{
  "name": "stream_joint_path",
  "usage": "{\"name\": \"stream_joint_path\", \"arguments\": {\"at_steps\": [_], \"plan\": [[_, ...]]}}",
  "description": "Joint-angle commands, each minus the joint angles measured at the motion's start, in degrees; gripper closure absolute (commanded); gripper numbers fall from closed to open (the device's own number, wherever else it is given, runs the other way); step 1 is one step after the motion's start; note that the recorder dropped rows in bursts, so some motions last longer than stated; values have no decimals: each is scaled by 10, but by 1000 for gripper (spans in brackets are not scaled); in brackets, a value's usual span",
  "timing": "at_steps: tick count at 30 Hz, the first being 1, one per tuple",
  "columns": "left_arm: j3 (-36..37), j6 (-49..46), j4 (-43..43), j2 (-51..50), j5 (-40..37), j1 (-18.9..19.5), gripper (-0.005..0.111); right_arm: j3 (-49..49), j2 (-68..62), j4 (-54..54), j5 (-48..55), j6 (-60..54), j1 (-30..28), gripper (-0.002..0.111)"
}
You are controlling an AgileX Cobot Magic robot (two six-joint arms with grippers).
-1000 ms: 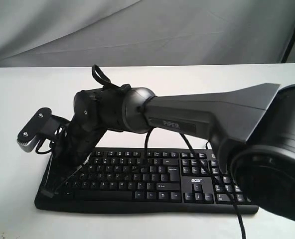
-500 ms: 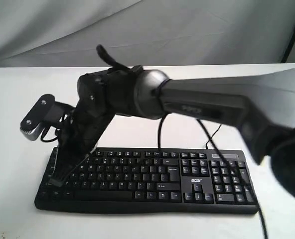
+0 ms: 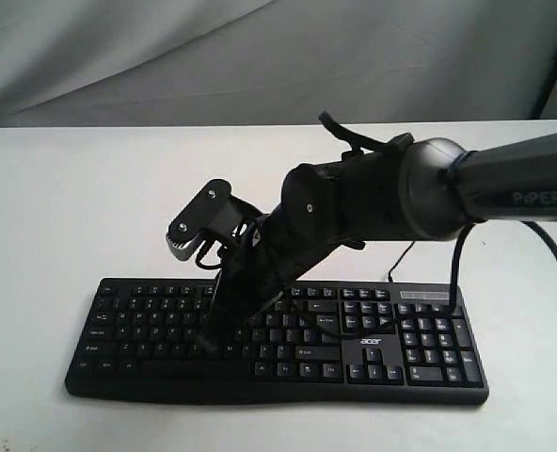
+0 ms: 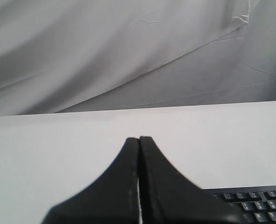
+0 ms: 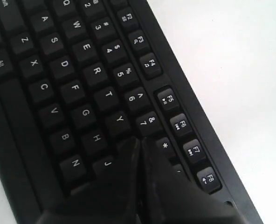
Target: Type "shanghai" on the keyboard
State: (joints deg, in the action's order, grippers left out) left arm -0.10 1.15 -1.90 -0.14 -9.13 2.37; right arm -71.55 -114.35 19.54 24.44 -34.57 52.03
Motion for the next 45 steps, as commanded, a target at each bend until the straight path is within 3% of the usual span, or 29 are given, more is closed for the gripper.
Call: {"name": "stream_joint_path", "arguments": {"at_steps": [1, 45], "plan": [[1, 2, 0, 1, 3, -4, 107, 4, -4, 4, -5, 3, -2, 108], [1, 2, 0, 1, 3, -4, 107, 4, -31, 4, 3, 4, -13, 108]]}}
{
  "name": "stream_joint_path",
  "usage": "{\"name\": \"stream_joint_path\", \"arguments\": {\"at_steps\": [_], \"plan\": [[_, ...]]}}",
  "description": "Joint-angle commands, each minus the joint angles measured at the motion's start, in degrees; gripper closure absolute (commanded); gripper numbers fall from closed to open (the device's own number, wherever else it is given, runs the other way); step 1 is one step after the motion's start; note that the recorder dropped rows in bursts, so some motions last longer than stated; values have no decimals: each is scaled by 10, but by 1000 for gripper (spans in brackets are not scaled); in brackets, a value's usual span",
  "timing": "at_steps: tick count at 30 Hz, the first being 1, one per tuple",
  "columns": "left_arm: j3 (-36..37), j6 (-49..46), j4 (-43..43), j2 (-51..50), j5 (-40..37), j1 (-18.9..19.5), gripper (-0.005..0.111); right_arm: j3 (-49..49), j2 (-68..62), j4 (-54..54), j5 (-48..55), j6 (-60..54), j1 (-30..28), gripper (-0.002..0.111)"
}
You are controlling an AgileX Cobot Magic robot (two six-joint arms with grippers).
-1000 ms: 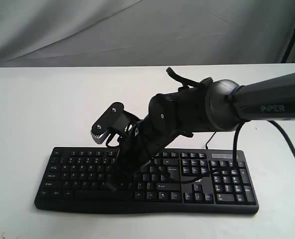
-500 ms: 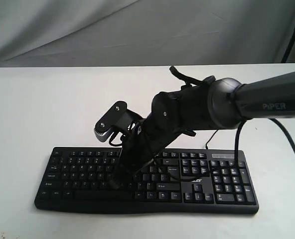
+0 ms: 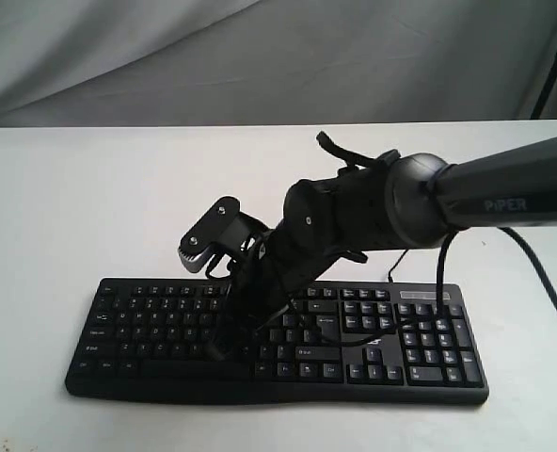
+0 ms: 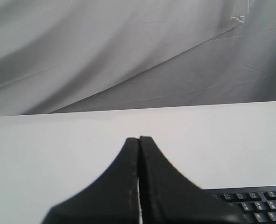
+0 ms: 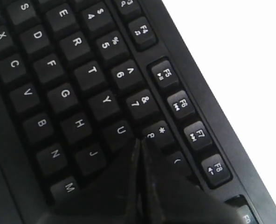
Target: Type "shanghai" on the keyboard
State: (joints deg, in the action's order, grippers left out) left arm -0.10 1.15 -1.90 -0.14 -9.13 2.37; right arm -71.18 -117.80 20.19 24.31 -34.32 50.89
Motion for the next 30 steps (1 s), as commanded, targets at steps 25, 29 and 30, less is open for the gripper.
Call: {"name": "stream_joint_path", "arguments": {"at_steps": [25, 29, 30], "plan": [[1, 2, 0, 1, 3, -4, 107, 0, 275, -120, 5, 31, -2, 108], [1, 2, 0, 1, 3, -4, 107, 0, 275, -121, -11, 31, -2, 108], [1, 2, 0, 1, 3, -4, 107, 0, 275, -121, -19, 31, -2, 108]]}}
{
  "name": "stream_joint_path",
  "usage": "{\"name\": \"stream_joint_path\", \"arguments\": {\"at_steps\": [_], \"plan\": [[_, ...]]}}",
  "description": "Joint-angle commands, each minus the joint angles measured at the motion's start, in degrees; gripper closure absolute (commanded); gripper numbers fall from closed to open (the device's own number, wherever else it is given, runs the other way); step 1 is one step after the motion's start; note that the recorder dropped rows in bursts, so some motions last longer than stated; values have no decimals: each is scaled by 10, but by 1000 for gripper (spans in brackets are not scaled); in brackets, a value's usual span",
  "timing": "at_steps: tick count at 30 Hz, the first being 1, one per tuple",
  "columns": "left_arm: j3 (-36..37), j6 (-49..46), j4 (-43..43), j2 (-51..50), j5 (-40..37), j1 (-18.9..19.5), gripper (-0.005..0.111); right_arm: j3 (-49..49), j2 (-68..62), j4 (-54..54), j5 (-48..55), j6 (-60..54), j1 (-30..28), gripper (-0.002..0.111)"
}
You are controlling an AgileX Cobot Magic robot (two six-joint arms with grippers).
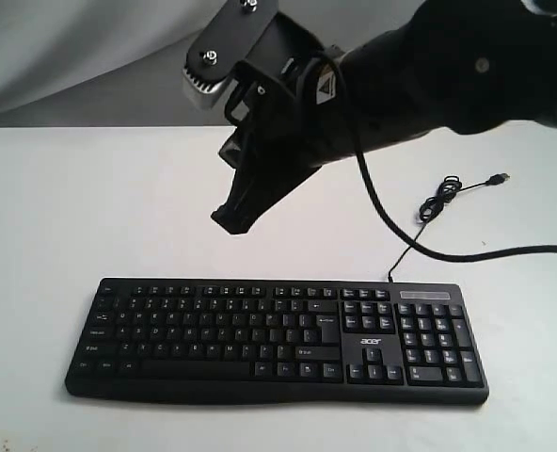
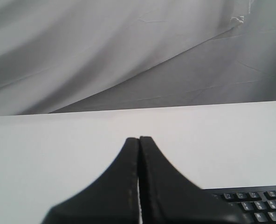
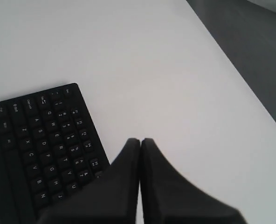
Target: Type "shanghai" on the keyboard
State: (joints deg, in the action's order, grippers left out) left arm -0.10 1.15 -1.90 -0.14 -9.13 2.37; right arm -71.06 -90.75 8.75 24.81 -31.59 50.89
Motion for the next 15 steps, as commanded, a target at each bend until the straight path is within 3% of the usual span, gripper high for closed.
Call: {"name": "stream_joint_path", "arguments": {"at_steps": [1, 3, 8, 15], "plan": [[1, 2, 0, 1, 3, -4, 107, -1, 4, -7, -36, 3, -2, 108], [1, 2, 0, 1, 3, -4, 107, -4, 5, -6, -54, 34, -2, 108], [1, 2, 0, 1, 3, -4, 107, -17, 20, -21, -78, 267, -52, 108], [1, 2, 0, 1, 3, -4, 107, 23, 136, -49, -77, 287, -144, 108]]}}
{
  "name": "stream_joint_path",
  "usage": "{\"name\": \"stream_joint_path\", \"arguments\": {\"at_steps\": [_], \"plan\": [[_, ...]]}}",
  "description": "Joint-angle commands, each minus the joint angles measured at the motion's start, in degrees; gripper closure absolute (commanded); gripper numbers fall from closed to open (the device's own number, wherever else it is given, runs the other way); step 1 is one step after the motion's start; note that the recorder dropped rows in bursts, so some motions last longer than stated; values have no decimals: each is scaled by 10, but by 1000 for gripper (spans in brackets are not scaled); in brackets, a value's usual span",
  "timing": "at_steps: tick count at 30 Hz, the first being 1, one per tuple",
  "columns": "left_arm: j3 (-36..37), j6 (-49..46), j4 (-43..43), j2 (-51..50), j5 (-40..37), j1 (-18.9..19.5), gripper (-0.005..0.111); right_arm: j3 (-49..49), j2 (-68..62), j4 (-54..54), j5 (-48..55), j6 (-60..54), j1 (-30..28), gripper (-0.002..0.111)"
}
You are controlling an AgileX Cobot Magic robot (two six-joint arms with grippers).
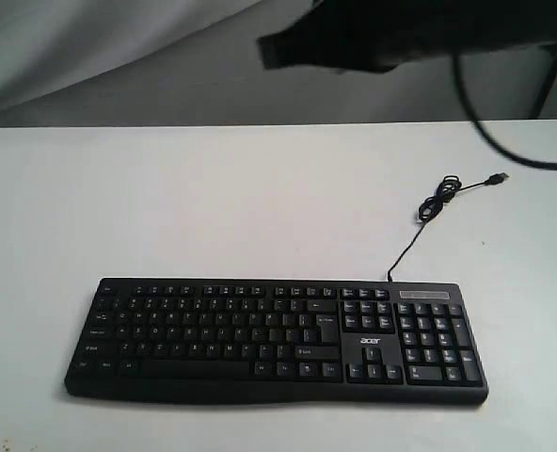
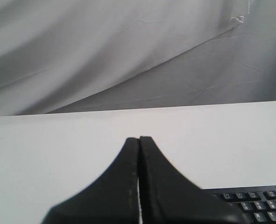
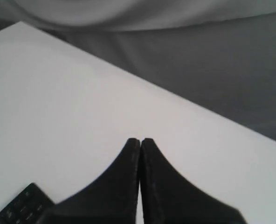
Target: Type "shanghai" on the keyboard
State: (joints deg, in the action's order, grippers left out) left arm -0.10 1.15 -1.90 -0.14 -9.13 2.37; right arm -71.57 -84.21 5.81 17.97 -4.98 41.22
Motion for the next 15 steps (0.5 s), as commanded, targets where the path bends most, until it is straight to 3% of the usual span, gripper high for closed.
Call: {"name": "stream_joint_path", "arguments": {"at_steps": [1, 10, 15], "plan": [[1, 2, 0, 1, 3, -4, 107, 49, 101, -20, -10, 32, -75, 108], [1, 2, 0, 1, 3, -4, 107, 309, 348, -38, -54, 63, -325, 108], [1, 2, 0, 1, 3, -4, 107, 458, 503, -42, -98, 64, -419, 108]]}}
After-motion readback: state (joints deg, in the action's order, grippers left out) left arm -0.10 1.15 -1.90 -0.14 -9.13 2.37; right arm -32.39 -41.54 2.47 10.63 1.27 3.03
